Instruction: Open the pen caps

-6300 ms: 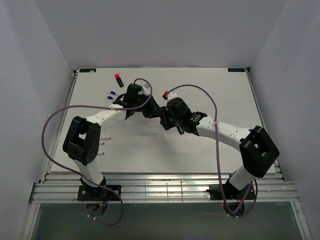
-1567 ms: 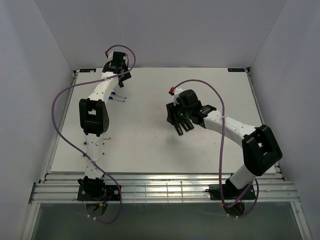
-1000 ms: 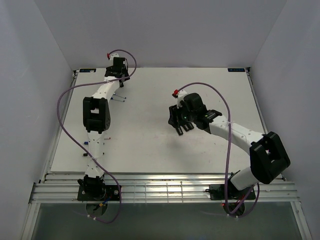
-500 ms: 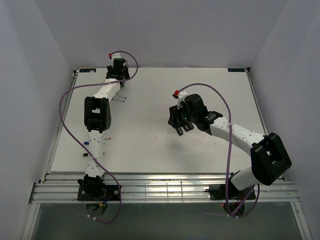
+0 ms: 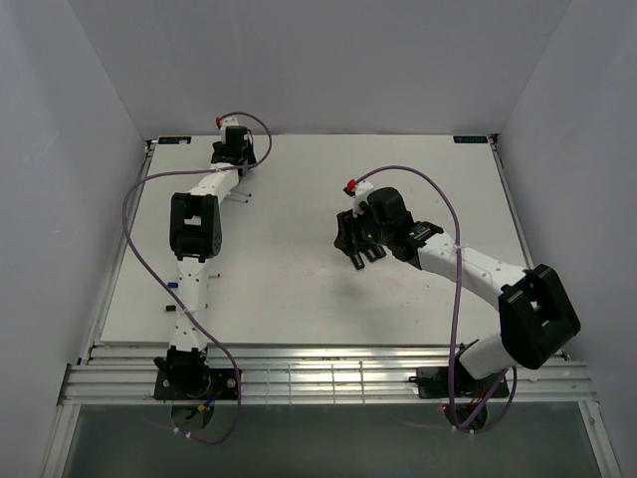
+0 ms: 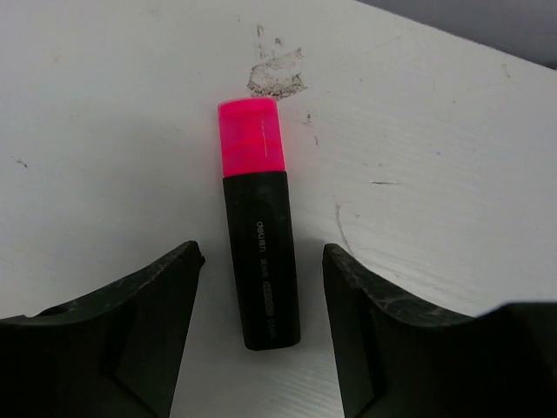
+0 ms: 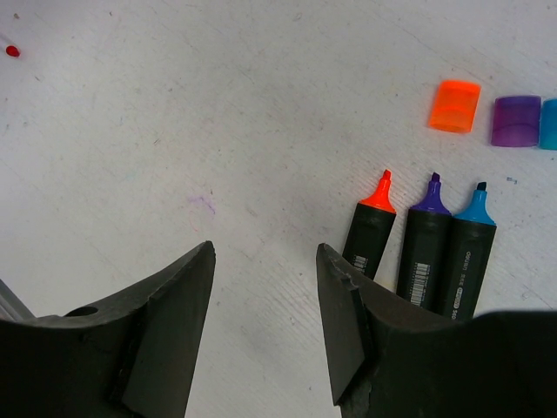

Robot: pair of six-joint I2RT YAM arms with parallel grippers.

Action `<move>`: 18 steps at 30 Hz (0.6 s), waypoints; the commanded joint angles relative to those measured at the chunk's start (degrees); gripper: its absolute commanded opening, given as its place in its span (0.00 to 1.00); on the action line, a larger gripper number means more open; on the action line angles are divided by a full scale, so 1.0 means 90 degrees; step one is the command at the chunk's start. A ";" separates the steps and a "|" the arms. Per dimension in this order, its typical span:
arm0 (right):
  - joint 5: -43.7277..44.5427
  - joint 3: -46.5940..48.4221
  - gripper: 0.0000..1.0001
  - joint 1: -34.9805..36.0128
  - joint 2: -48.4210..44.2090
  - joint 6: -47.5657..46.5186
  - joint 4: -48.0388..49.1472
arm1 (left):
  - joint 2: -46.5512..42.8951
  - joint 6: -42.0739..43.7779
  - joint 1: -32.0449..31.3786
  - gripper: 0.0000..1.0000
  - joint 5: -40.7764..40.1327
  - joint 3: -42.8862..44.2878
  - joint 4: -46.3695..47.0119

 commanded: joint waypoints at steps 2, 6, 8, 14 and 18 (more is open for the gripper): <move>-0.0015 -0.0049 0.57 0.0013 -0.0018 -0.0099 0.0294 | -0.0085 -0.0232 0.0170 0.68 0.0257 0.0005 -0.0050; -0.0025 -0.0030 0.57 0.0013 -0.0047 -0.0089 0.0314 | -0.0027 -0.0262 0.0199 0.66 0.0335 -0.0005 -0.0079; -0.0015 -0.0020 0.57 0.0004 -0.0076 -0.0089 0.0314 | -0.0007 -0.0262 0.0209 0.65 0.0345 -0.0015 -0.0118; -0.0025 -0.0039 0.57 0.0013 -0.0076 -0.0079 0.0343 | 0.0081 -0.0320 0.0209 0.46 0.0570 0.0005 -0.0177; -0.0015 -0.0059 0.57 0.0013 -0.0076 -0.0089 0.0353 | 0.0139 -0.0330 0.0209 0.31 0.0590 0.0044 -0.0206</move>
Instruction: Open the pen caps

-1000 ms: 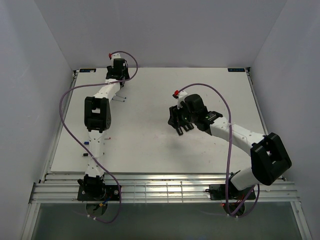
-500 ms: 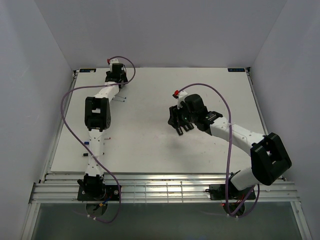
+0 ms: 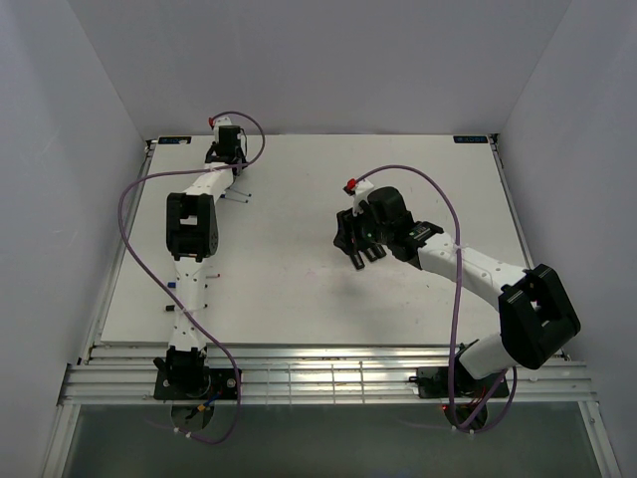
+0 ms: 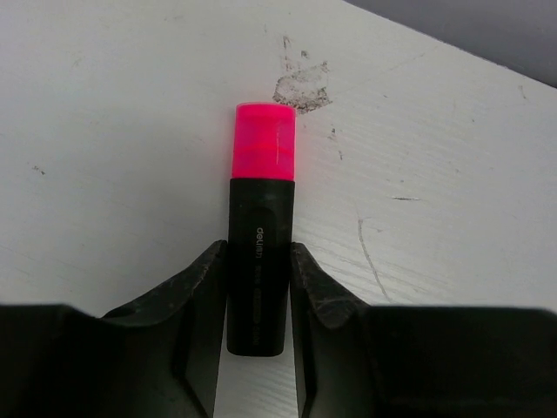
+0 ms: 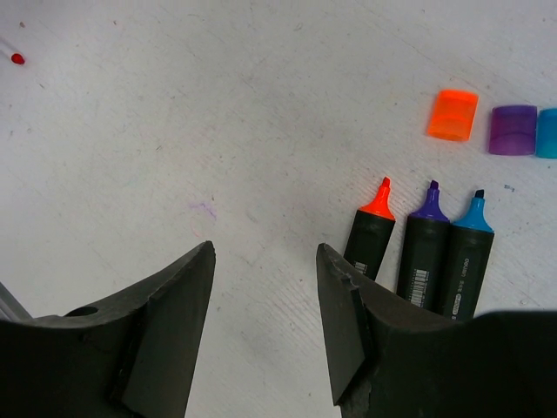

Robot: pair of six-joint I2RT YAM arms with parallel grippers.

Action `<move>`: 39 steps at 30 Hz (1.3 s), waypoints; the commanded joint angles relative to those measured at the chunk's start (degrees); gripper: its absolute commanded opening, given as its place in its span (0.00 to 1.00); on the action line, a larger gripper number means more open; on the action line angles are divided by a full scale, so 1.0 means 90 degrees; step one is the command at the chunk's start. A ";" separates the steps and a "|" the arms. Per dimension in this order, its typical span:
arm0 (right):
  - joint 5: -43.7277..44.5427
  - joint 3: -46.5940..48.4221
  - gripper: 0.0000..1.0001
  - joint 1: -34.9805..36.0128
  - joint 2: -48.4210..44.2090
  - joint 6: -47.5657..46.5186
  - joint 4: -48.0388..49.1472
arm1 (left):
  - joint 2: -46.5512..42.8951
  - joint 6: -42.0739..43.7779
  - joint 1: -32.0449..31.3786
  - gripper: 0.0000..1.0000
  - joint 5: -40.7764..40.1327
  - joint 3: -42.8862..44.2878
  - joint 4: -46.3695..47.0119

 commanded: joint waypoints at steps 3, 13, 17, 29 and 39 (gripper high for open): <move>-0.0015 -0.0076 0.57 0.0013 -0.0076 -0.0099 0.0268 | 0.0159 -0.0048 0.0022 0.17 0.0167 0.0063 -0.0301; 0.0092 0.0109 0.57 0.0004 -0.0087 0.0164 0.0142 | -0.1021 -0.0234 0.0013 0.00 0.0352 -0.0122 -0.0467; 0.0015 0.0334 0.56 -0.0006 0.0109 0.0427 -0.0084 | -0.1880 -0.0409 -0.0007 0.00 0.0625 -0.0483 -0.0584; -0.1489 0.1094 0.56 -0.0768 0.0655 0.1210 -0.0132 | -0.4820 -0.1356 -0.0485 0.00 0.2234 -0.4241 -0.0633; -0.3110 0.1400 0.55 -0.0895 0.1368 0.2117 0.0267 | -0.6881 -0.1464 -0.1801 0.00 0.2550 -0.6574 -0.0438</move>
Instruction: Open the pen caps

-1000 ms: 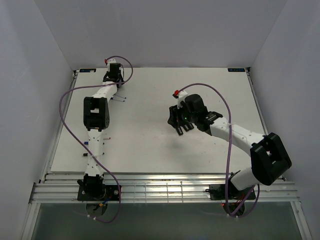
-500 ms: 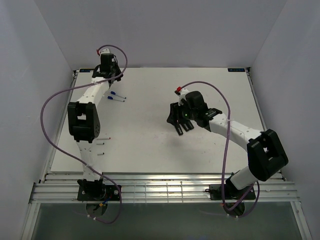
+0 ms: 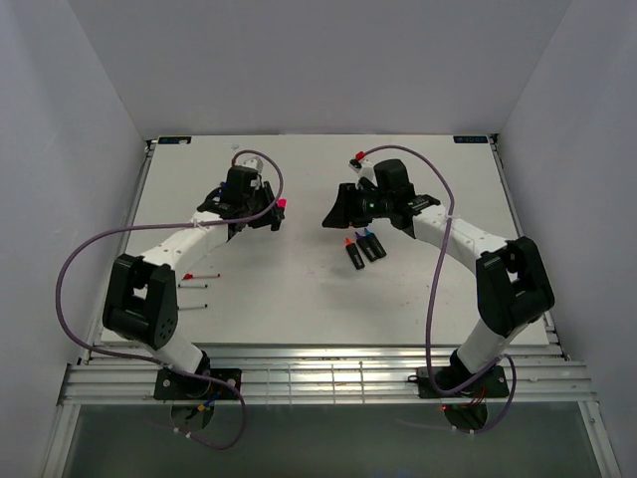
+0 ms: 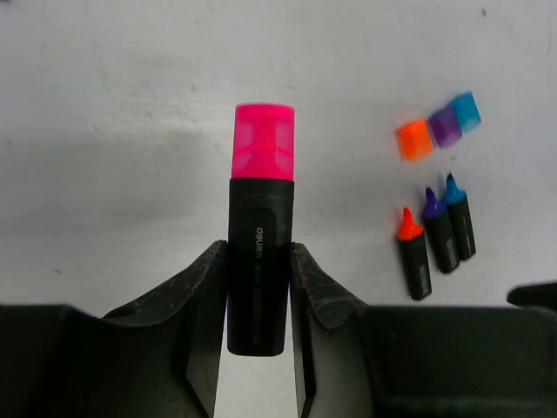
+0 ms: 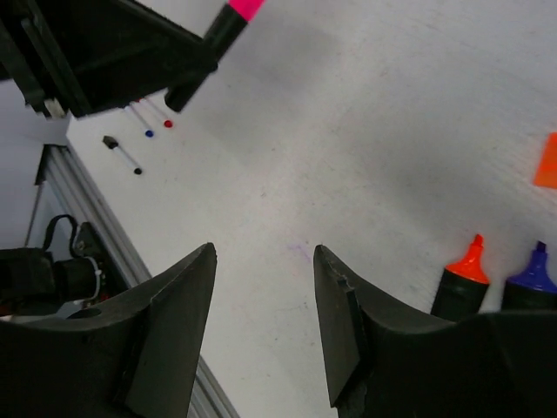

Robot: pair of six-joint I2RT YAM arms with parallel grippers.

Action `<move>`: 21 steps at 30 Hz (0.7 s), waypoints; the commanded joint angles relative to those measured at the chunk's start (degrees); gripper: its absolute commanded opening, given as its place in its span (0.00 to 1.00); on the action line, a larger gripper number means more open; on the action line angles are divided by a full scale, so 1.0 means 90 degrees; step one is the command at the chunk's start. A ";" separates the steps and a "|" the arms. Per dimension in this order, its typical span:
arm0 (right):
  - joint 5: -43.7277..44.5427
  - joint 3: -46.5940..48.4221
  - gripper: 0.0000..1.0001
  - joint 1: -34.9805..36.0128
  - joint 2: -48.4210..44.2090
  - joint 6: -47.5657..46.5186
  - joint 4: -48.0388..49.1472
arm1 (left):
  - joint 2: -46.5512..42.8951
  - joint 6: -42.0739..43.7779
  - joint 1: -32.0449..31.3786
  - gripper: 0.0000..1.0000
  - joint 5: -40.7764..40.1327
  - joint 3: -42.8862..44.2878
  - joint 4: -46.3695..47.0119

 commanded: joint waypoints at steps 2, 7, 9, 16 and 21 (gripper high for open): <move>-0.1148 -0.0056 0.55 -0.0001 0.0271 0.0872 0.0691 | -0.1183 -0.0070 -0.0648 0.00 0.0065 -0.0623 0.0228; -0.1724 -0.0505 0.54 -0.0001 0.0398 0.1654 0.1541 | -0.1906 0.0067 -0.1167 0.00 -0.0307 -0.1550 0.0549; -0.1853 -0.0603 0.54 -0.0011 0.0486 0.2072 0.1980 | -0.2111 0.0028 -0.1225 0.00 -0.0307 -0.1746 0.0589; -0.1931 -0.0906 0.52 0.0009 0.0584 0.2894 0.2811 | -0.2366 -0.0090 -0.1489 0.00 -0.0297 -0.2206 0.0784; -0.1931 -0.0867 0.52 0.0077 0.0779 0.3178 0.3026 | -0.2327 -0.0119 -0.1762 0.00 -0.0481 -0.2157 0.0804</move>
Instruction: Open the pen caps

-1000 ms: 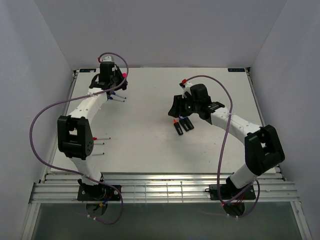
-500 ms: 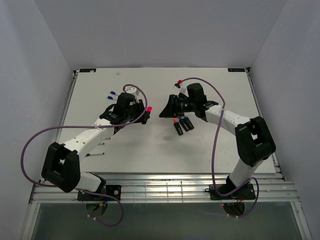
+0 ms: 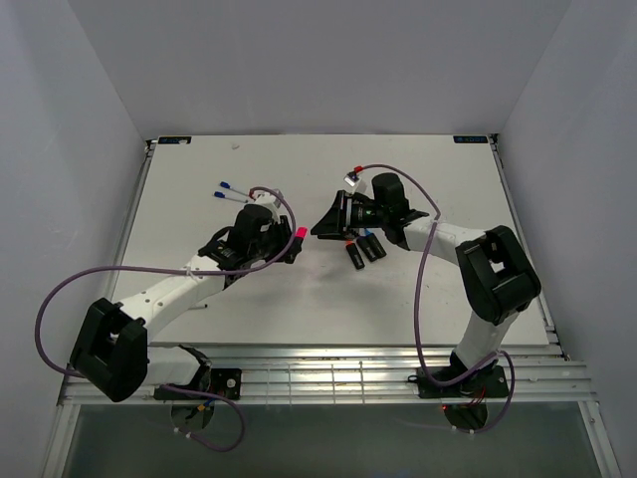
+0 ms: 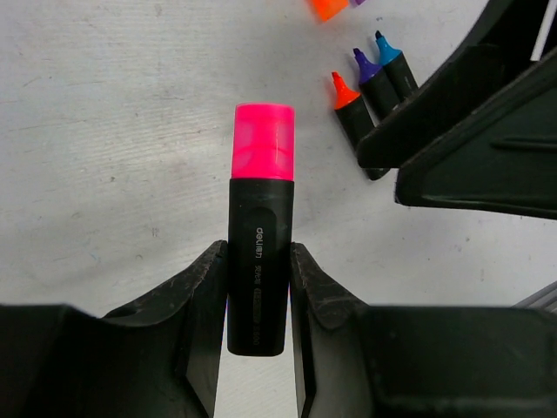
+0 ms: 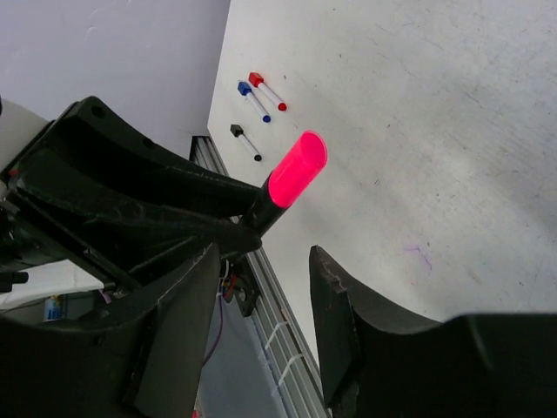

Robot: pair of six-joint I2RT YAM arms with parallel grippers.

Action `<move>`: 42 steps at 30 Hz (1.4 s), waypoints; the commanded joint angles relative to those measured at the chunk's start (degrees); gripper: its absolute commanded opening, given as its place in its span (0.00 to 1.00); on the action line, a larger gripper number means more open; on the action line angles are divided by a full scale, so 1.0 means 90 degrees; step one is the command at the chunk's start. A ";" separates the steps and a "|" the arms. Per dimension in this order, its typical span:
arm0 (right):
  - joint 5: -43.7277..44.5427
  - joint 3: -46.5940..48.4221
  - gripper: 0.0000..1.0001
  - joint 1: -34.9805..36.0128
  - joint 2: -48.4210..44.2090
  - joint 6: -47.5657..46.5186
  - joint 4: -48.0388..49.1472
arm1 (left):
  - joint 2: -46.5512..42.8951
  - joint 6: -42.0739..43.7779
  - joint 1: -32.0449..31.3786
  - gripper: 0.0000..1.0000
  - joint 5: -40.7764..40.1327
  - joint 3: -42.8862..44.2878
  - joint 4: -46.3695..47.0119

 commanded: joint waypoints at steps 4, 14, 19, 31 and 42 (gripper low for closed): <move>-0.0085 0.0077 0.51 0.0121 0.0282 0.0539 0.0615 | -0.0158 -0.0102 -0.0311 0.00 -0.0320 0.0080 0.0224; -0.0095 0.0039 0.48 0.0150 0.0624 0.0881 0.1084 | -0.0207 -0.0141 -0.0526 0.00 -0.0389 0.0099 0.0224; -0.0192 0.0009 0.41 0.0180 0.0809 0.1106 0.1386 | -0.0138 -0.0200 -0.0653 0.00 -0.0418 0.0099 0.0233; -0.0436 -0.0030 0.27 0.0248 0.1161 0.1389 0.1933 | -0.0070 -0.0132 -0.0819 0.00 -0.0525 0.0138 0.0302; -0.1441 -0.0390 0.08 0.0189 0.0899 0.0999 0.2665 | -0.0508 0.0024 -0.0809 0.70 0.0264 -0.0310 0.0574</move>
